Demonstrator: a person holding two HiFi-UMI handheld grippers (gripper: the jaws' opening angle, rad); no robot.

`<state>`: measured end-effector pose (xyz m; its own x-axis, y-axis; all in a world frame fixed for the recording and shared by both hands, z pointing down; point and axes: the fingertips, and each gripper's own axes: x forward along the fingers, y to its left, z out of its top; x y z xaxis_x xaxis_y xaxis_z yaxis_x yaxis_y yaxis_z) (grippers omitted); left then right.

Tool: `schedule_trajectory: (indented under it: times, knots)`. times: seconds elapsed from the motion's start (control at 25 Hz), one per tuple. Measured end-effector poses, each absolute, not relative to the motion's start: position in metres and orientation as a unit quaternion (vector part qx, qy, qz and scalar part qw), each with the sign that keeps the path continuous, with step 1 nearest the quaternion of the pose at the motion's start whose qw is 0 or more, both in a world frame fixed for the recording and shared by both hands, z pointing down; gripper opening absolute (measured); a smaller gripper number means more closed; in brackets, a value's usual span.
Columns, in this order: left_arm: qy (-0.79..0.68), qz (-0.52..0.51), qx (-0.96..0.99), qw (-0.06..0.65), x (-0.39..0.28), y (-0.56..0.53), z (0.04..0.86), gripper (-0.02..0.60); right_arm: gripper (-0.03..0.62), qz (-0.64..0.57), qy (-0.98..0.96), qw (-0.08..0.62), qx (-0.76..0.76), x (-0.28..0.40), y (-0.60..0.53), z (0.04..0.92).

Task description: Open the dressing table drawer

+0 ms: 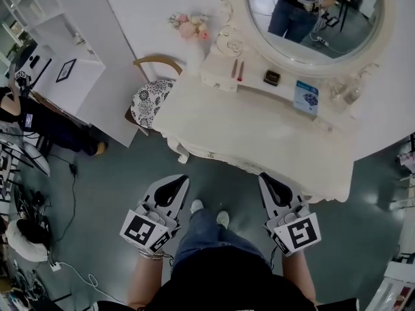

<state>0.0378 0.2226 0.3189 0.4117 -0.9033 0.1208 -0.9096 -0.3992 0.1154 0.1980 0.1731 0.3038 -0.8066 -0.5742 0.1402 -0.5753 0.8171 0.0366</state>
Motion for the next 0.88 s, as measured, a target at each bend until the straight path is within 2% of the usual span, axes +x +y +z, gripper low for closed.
schedule_trajectory:
  times: [0.52,0.88]
  knots:
    - [-0.535,0.018,0.840,0.090,0.017,0.163,0.328,0.018,0.018,0.011,-0.955,0.093,0.283,0.166,0.123,0.313]
    - [-0.515,0.021,0.852,0.086,-0.017,0.089,0.326,0.018,0.019,0.017,-0.958,0.088,0.271,0.114,0.067,0.310]
